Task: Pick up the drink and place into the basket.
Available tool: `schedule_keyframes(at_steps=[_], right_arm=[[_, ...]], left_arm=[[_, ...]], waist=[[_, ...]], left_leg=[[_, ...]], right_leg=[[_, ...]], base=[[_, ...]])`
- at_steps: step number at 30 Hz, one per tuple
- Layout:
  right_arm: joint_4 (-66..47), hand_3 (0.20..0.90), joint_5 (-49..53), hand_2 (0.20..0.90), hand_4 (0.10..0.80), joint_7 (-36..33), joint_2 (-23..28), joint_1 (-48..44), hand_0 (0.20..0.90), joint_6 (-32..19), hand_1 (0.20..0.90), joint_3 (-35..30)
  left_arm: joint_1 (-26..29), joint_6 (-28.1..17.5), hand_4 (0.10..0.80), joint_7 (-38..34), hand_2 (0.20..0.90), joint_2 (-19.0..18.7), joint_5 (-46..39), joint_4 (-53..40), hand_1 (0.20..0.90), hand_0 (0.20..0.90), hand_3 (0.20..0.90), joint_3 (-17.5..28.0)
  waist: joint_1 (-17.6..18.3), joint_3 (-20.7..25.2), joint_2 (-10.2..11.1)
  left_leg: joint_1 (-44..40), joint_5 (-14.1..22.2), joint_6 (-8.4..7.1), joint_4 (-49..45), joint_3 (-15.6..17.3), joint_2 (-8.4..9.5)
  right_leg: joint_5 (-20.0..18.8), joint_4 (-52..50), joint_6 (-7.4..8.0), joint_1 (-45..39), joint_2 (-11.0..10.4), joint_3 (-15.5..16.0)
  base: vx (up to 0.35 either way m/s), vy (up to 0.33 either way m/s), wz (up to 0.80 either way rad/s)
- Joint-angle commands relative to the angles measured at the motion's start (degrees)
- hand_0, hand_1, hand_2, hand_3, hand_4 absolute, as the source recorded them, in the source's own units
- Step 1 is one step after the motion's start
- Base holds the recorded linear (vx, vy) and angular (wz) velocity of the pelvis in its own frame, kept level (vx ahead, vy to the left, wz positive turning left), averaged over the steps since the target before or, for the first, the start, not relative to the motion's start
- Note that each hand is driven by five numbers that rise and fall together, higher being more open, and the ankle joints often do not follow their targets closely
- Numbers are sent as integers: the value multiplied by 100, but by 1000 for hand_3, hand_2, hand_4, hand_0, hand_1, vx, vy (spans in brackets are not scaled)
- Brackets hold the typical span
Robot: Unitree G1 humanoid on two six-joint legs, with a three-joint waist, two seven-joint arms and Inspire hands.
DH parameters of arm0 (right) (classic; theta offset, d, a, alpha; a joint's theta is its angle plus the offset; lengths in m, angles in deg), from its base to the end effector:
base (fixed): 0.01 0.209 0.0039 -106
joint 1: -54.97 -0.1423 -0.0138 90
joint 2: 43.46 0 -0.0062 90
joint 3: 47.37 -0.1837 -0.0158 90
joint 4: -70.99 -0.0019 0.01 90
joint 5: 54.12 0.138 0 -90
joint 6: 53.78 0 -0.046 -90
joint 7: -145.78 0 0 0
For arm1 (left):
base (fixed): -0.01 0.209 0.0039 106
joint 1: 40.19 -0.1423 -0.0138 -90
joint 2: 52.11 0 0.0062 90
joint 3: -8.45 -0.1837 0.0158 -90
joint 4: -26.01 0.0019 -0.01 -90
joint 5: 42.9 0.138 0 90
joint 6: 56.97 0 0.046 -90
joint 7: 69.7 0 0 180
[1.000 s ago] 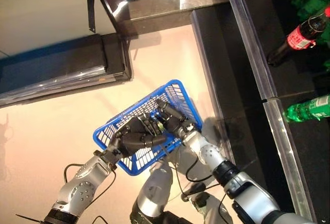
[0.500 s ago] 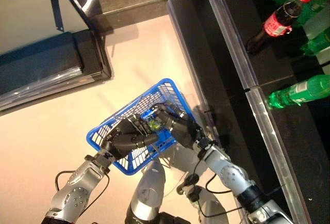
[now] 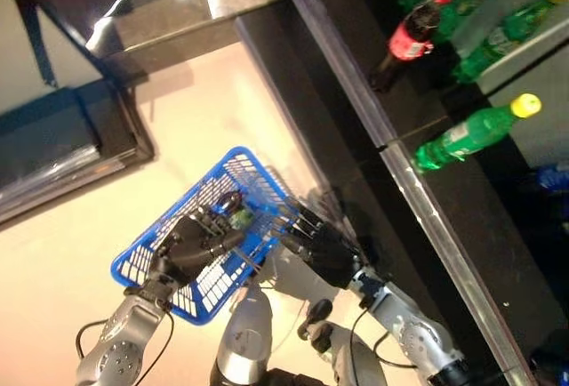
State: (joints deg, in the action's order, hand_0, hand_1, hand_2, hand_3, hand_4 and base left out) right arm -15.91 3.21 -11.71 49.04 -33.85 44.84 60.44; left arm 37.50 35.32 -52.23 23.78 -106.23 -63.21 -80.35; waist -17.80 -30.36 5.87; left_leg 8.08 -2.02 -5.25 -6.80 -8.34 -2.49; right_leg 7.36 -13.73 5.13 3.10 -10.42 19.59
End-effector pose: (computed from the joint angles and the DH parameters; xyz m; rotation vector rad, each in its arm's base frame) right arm 0.1869 -0.1522 0.0162 0.7280 0.2681 0.6282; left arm 0.1558 0.2591 0.0334 -0.6045 0.1261 -0.1648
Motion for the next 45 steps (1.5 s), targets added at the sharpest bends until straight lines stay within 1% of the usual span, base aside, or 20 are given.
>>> schedule_keyframes(at_steps=[1, 8, 12, 14, 19, 21, 24, 27, 28, 31, 32, 33, 35, 36, 37, 39, 40, 42, 43, 45], right_arm=[[-245, 900, -79, 900, 800, 775, 304, 570, 900, -202, 900, -52], [1178, 900, -1618, 900, 800, 569, 207, 1076, 900, -353, 900, -486], [2083, 900, -2308, 900, 800, 34, 55, 1102, 900, -393, 900, -677], [2577, 900, -2835, 900, 800, -428, -55, 1111, 900, -618, 900, -744], [3103, 900, -3359, 900, 800, -1263, -181, 1149, 900, -831, 900, -888], [3353, 900, -3601, 900, 800, -1645, -232, 1092, 900, -1056, 900, -933], [3764, 900, -3658, 900, 800, -1848, -279, 913, 900, -1190, 900, -910], [4510, 900, -3578, 900, 800, -2349, -397, 533, 900, -1120, 900, -872], [4637, 900, -3561, 900, 800, -2433, -410, 481, 900, -1096, 900, -880], [5135, 900, -3665, 900, 800, -2708, -472, 190, 900, -1073, 900, -908], [5324, 900, -3803, 900, 800, -2801, -520, 77, 900, -1061, 900, -893], [5379, 900, -3845, 900, 800, -2780, -518, 41, 900, -1030, 900, -884], [5459, 900, -4047, 900, 800, -2760, -487, 0, 900, -1038, 900, -771], [5461, 900, -4093, 900, 800, -2758, -472, -3, 900, -1038, 900, -744], [5390, 900, -4072, 900, 800, -2729, -421, -3, 900, -924, 900, -670], [5382, 900, -4045, 900, 800, -2657, -384, -21, 900, -815, 900, -638], [5380, 900, -4143, 900, 800, -2604, -369, -31, 900, -795, 900, -605], [5487, 900, -4421, 900, 800, -2450, -305, -115, 900, -835, 900, -418], [5549, 900, -4524, 900, 800, -2374, -278, -185, 900, -862, 900, -295], [5651, 900, -4468, 900, 800, -2321, -273, -291, 900, -869, 900, -172]], left_arm=[[124, -1375, 100, 353, 300, 387, 172, -872, 300, 300, 200, 419], [-58, -1663, 100, -1012, 300, 797, 1217, 1219, 300, 300, 200, 194], [65, -1385, 100, -1255, 300, 1121, 647, 2469, 300, 300, 200, 352], [187, -1331, 100, -1385, 300, 1280, 811, 3108, 300, 300, 200, 403], [327, -1111, 100, -1773, 300, 1378, 1482, 3853, 300, 300, 200, 244], [295, -952, 100, -1908, 300, 1429, 1466, 4181, 300, 300, 200, 283], [448, -960, 100, -1895, 300, 1443, 1478, 4634, 300, 300, 200, 221], [886, -994, 100, -2026, 300, 1515, 1422, 5219, 300, 300, 200, 36], [922, -993, 100, -2050, 300, 1544, 1389, 5290, 300, 300, 200, 22], [1061, -983, 100, -2109, 300, 1678, 1270, 5594, 300, 300, 200, 33], [1083, -942, 100, -2079, 300, 1712, 1349, 5787, 300, 300, 200, 43], [1096, -931, 100, -2078, 300, 1718, 1430, 5879, 300, 300, 200, 46], [1098, -876, 100, -2130, 300, 1731, 1473, 6128, 300, 300, 200, 32], [1090, -806, 100, -2172, 300, 1741, 1492, 6170, 300, 300, 200, 59], [1057, -790, 100, -2223, 300, 1778, 1524, 6346, 300, 300, 200, 146], [1006, -889, 100, -2228, 300, 1811, 1530, 6511, 300, 300, 200, 178], [960, -951, 100, -2206, 300, 1848, 1432, 6539, 300, 300, 200, 221], [835, -1097, 100, -2102, 300, 1938, 1066, 6586, 300, 300, 200, 317], [776, -1126, 100, -2023, 300, 1989, 1065, 6590, 300, 300, 200, 397], [747, -1092, 100, -1940, 300, 2003, 1206, 6576, 300, 300, 200, 424]], waist=[[580, 1067, -203], [1195, 1582, -262], [1441, 1753, -246], [1556, 1816, -235], [1717, 1909, -185], [1729, 1921, -163], [1776, 2004, -192], [1771, 2097, -218], [1760, 2104, -227], [1625, 2143, -264], [1520, 2191, -225], [1500, 2209, -228], [1524, 2229, -220], [1534, 2219, -214], [1613, 2209, -189], [1638, 2214, -177], [1621, 2210, -174], [1499, 2211, -210], [1407, 2179, -211], [1314, 2178, -227]], left_leg=[[-221, -62, 358, 132, 183, 179], [-651, 173, 424, 252, 881, 130], [-806, 369, 487, 120, 1281, 121], [-908, 467, 537, 89, 1505, 114], [-1108, 486, 564, 255, 1939, 39], [-1273, 395, 533, 489, 2374, -84], [-1167, 332, 663, 588, 2561, -94], [-897, 299, 762, 433, 2515, -43], [-930, 384, 727, 410, 2455, -31], [-810, 278, 623, 306, 2504, -174], [-661, 141, 458, 228, 2550, -332], [-633, 24, 366, 265, 2553, -436], [-584, -302, 101, 404, 2525, -837], [-608, -356, 58, 434, 2523, -926], [-699, -449, -25, 548, 2435, -1144], [-682, -571, 7, 587, 2125, -1235], [-693, -575, 23, 589, 1849, -1188], [-652, -581, 90, 483, 957, -929], [-647, -349, 199, 220, 596, -632], [-546, -52, 335, -169, 519, -213]], right_leg=[[-761, 604, 81, -221, 17, -297], [-964, 1072, 223, -439, -63, -1022], [-1030, 1150, 314, -537, -154, -1272], [-1120, 1225, 400, -580, -218, -1363], [-1543, 1510, 649, -514, -323, -1340], [-1793, 1288, 765, -349, -392, -955], [-1573, 613, 654, -177, -333, -927], [-1393, -64, 460, -90, -322, -876], [-1278, -173, 497, -150, -363, -857], [-995, -47, 376, -453, -365, -646], [-774, 387, 341, -788, -269, -446], [-676, 488, 294, -876, -196, -440], [-385, 670, 59, -988, 170, -506], [-377, 710, 18, -1000, 226, -508], [-328, 769, -119, -961, 405, -639], [-392, 778, -260, -826, 572, -812], [-384, 769, -291, -794, 627, -931], [-369, 749, -368, -709, 767, -1292], [-386, 802, -394, -721, 795, -1449], [-458, 955, -436, -761, 845, -1492]], base=[[68, 151, -39], [65, 146, -41], [109, 165, -48], [99, 130, -51], [23, 30, -55], [-150, -29, -86], [-223, -29, -104], [-318, -184, -39], [-186, -199, -25], [-218, -323, -49], [-161, -378, -62], [-238, -607, -92], [-206, -592, -79], [-235, -634, -55], [-192, -505, -63], [-192, -399, -85], [-153, -355, -86], [-57, -323, -107], [-26, -285, -124], [6, -302, -97]])
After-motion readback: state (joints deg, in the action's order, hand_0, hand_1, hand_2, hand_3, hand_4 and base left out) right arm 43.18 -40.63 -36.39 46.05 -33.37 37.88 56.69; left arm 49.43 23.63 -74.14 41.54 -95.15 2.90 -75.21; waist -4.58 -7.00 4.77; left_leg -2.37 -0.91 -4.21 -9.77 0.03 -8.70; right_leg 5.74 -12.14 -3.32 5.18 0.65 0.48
